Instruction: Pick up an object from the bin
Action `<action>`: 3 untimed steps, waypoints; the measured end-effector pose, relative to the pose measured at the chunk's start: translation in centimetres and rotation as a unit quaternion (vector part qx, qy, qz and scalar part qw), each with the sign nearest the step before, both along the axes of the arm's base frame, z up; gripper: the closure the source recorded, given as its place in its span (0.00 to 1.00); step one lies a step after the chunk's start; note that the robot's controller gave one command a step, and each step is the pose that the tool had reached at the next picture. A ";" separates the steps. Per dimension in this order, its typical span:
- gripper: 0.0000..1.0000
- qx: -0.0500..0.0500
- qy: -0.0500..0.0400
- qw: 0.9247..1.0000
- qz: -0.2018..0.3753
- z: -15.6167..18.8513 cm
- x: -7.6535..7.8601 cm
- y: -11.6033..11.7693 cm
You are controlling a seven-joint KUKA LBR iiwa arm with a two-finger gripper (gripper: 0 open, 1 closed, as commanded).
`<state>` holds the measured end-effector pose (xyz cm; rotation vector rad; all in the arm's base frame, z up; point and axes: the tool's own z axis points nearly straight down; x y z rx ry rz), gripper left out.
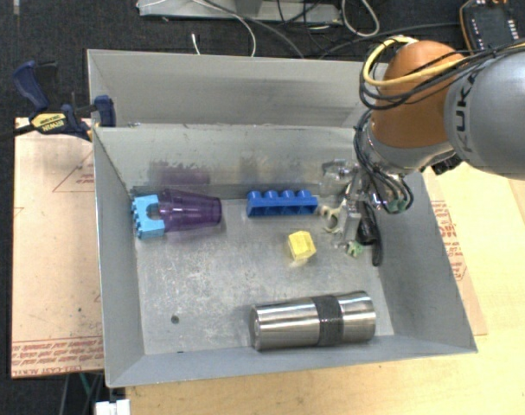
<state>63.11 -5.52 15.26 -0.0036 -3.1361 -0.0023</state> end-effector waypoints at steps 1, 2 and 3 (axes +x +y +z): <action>0.00 0.000 -0.004 1.000 0.001 0.5 0.2 0.0; 0.00 0.002 -0.008 1.000 -0.001 -7.9 1.7 10.2; 0.00 -0.003 -0.011 0.999 0.031 -4.4 1.1 6.4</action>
Offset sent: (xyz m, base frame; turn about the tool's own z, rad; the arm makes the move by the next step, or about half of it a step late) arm 0.0136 0.0987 -0.0826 0.0049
